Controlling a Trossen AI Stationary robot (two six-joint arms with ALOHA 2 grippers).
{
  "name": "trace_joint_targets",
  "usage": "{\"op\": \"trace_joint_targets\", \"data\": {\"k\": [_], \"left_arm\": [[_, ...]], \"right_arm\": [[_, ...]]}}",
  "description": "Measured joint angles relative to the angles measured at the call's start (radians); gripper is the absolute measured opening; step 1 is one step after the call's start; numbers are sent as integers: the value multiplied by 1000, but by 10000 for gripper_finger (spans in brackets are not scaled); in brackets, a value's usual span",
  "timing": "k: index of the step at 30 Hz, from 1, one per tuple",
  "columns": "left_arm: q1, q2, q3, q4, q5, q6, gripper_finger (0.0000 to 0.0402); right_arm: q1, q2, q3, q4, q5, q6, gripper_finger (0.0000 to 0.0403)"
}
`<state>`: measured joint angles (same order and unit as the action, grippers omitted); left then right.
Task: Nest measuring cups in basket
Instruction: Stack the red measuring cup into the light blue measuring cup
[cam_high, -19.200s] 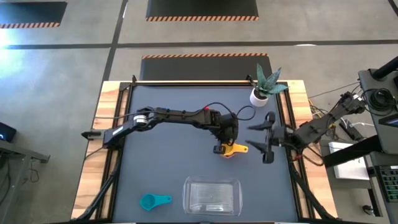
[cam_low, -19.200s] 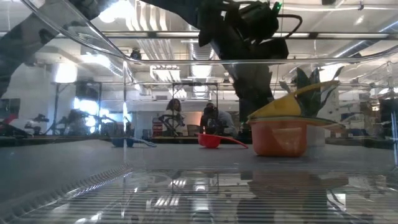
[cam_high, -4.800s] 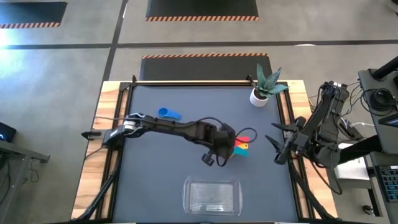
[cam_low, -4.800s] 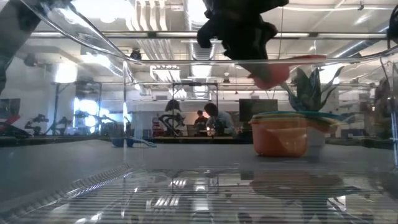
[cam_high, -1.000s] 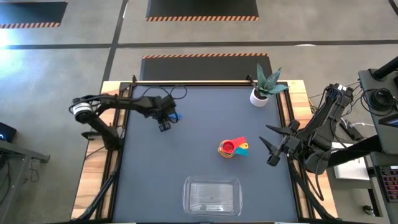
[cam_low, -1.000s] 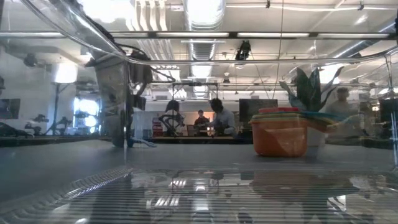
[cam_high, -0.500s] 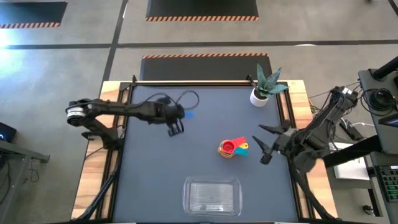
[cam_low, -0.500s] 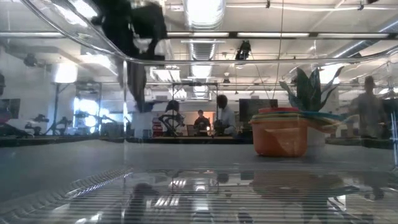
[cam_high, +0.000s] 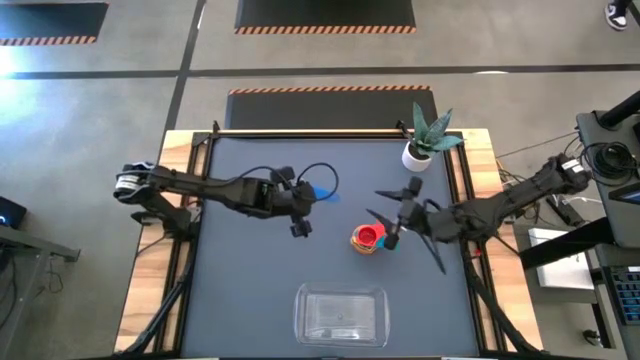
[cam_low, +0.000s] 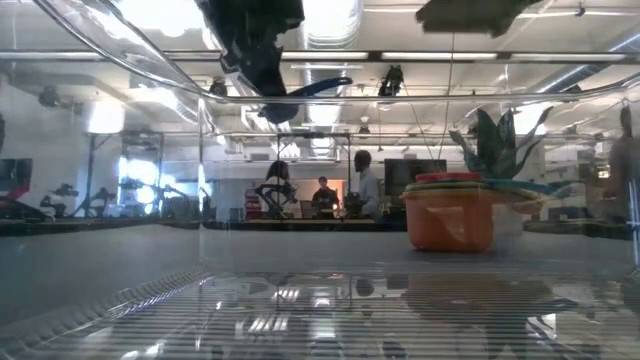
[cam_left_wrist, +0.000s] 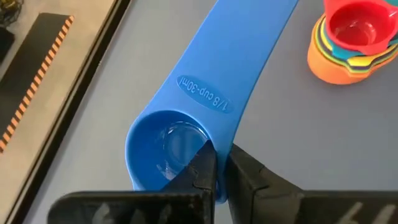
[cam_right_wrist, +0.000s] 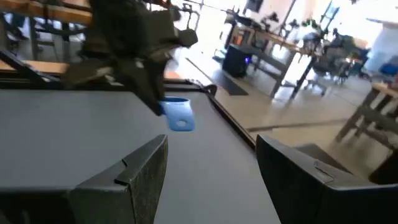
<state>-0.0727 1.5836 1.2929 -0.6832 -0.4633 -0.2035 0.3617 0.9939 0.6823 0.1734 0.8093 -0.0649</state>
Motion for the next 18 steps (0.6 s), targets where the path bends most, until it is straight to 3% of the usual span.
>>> {"op": "trace_joint_targets", "data": {"k": [5,12,18], "left_arm": [[-1,66,44,2,0,-23,0],[-1,170,111,-24,1,-24,0],[-1,233,194,-43,5,-16,0]], "right_arm": [[-131,94,0,78,-246,39,233],[-247,184,5,108,-463,73,241],[-286,286,53,93,-521,79,294]]}}
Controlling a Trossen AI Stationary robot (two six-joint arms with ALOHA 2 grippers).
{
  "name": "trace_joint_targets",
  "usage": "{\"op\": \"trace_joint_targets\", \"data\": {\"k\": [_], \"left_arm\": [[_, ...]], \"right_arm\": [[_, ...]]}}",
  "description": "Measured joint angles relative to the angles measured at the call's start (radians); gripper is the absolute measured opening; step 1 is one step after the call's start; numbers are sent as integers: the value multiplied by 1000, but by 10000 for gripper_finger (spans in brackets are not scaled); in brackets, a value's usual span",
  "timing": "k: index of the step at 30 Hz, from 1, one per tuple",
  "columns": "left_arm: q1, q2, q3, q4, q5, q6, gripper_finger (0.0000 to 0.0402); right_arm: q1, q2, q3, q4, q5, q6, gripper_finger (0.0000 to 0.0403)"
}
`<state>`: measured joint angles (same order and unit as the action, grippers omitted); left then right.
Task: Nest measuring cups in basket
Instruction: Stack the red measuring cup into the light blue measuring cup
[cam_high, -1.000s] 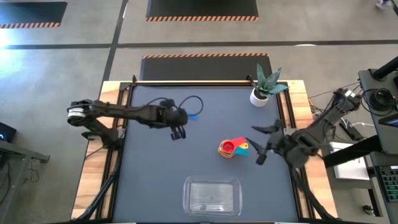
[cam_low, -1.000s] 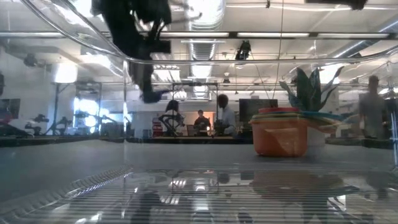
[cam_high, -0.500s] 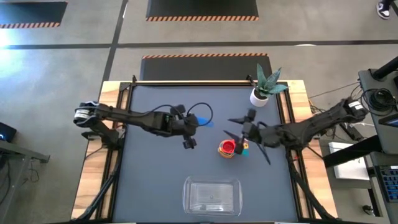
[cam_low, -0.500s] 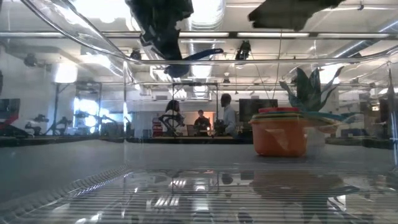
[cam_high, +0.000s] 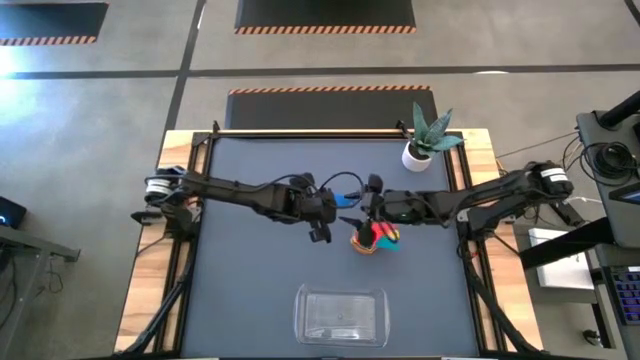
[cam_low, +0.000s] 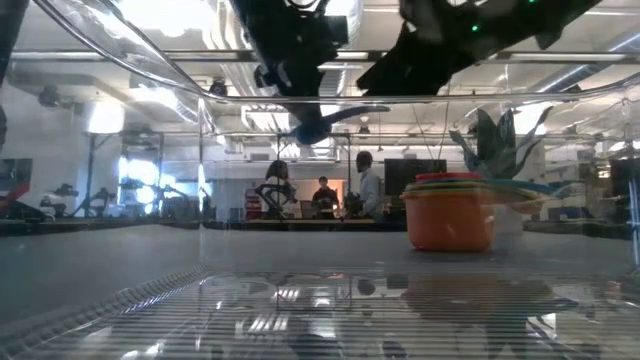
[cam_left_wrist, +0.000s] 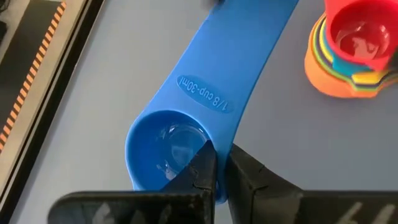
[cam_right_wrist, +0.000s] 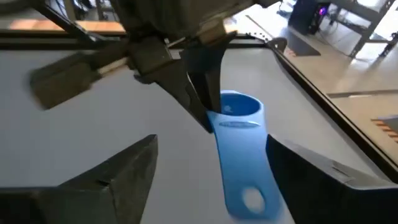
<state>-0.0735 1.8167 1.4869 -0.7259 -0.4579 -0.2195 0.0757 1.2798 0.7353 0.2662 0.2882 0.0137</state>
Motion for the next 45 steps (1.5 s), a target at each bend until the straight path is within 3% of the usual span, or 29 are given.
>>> {"op": "trace_joint_targets", "data": {"k": [3,6,11,18,30,41,45], "left_arm": [[-2,14,26,-9,15,7,0],[-10,18,37,-7,30,8,0],[-29,18,37,-34,30,-2,0],[-45,17,37,-35,11,-12,0],[-48,23,37,-41,5,-18,0],[-50,25,37,-31,3,-12,1],[-53,25,36,-35,6,5,27]], "right_arm": [[-12,53,30,-5,13,-3,320],[-12,94,52,-10,91,-31,339],[-13,144,95,-53,171,-45,341],[-12,163,129,-89,165,-41,290],[-14,162,182,-206,26,35,125],[-16,161,193,-261,27,37,122],[-16,160,193,-266,25,38,116]]}}
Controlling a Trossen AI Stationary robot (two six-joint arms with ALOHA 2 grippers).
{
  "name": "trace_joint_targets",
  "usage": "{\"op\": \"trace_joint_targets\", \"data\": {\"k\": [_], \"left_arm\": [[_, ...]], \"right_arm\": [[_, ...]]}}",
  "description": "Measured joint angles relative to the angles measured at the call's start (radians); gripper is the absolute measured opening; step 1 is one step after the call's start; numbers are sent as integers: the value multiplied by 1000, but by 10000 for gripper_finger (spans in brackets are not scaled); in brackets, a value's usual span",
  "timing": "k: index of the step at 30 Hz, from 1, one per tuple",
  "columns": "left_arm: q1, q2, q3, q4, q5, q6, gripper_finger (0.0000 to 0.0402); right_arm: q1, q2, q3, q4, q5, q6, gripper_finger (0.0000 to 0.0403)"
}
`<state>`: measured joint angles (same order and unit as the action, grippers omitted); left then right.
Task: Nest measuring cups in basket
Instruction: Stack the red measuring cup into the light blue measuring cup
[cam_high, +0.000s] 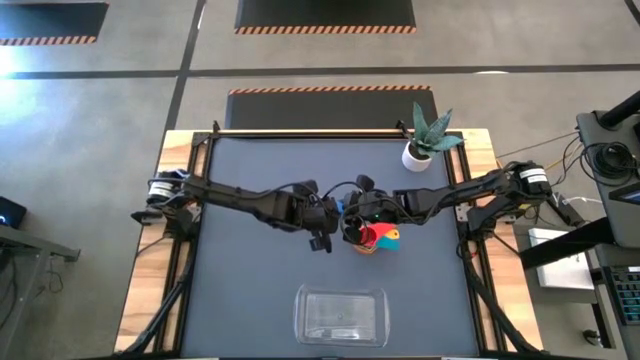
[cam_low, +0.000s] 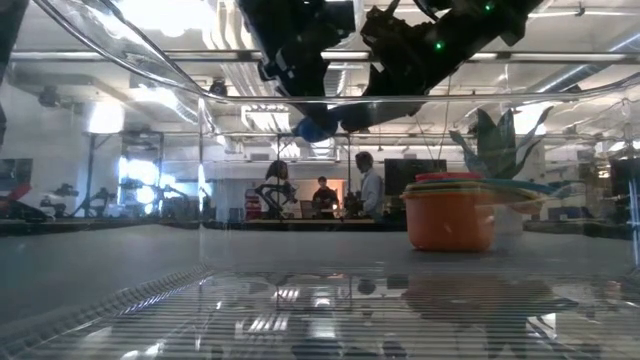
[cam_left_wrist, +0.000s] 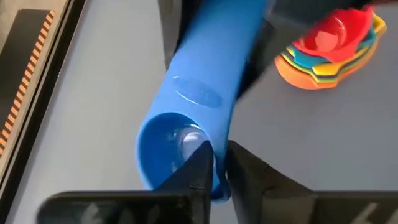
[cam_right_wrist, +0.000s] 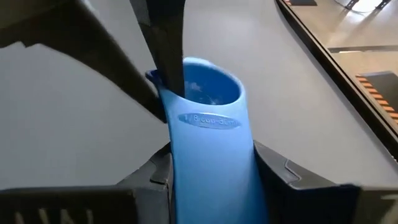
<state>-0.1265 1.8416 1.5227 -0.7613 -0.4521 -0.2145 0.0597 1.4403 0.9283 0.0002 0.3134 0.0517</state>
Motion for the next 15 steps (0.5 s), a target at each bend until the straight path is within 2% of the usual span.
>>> {"op": "trace_joint_targets", "data": {"k": [9,12,15], "left_arm": [[-8,-22,-2,-18,-3,14,121],[-10,-24,-2,-19,-2,13,132],[-11,-24,-2,-26,-2,12,128]], "right_arm": [[1,-38,1,-78,1,0,39],[1,-56,1,-92,0,-6,12],[1,-69,1,-130,0,0,7]]}}
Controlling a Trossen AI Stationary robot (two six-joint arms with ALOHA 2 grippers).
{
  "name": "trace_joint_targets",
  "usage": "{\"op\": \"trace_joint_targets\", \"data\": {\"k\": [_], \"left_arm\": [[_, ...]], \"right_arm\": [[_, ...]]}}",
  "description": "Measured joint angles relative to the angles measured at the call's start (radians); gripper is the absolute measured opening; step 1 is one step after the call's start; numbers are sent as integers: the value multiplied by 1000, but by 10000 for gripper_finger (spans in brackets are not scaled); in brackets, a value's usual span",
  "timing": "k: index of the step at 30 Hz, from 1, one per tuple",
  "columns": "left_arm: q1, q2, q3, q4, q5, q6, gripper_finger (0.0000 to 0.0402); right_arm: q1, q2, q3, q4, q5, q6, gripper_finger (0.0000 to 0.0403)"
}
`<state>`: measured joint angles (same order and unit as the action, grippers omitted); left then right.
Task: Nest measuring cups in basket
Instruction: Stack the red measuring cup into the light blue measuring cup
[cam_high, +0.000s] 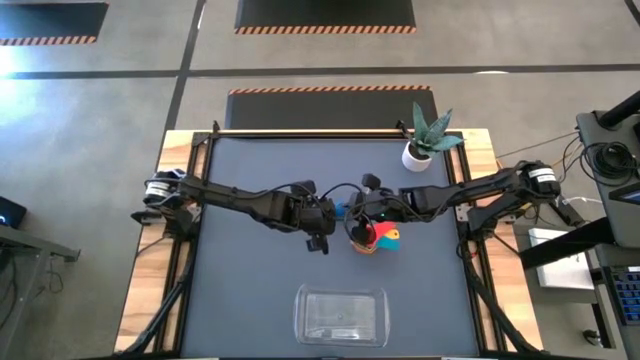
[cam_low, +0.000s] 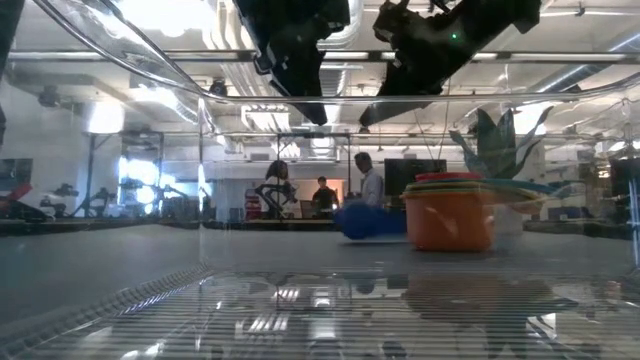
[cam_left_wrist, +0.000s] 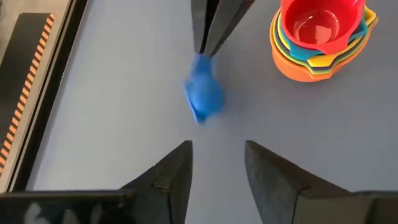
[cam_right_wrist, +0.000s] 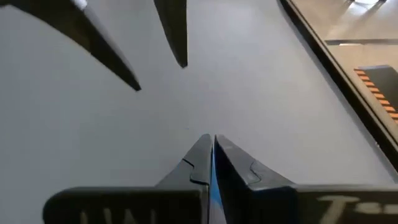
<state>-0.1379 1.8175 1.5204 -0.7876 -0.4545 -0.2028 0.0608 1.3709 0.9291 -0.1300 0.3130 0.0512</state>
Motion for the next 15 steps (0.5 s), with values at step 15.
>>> {"op": "trace_joint_targets", "data": {"k": [15], "left_arm": [[-25,-44,-9,-24,-3,18,109]], "right_arm": [[-68,-35,-1,-340,-49,33,30]]}}
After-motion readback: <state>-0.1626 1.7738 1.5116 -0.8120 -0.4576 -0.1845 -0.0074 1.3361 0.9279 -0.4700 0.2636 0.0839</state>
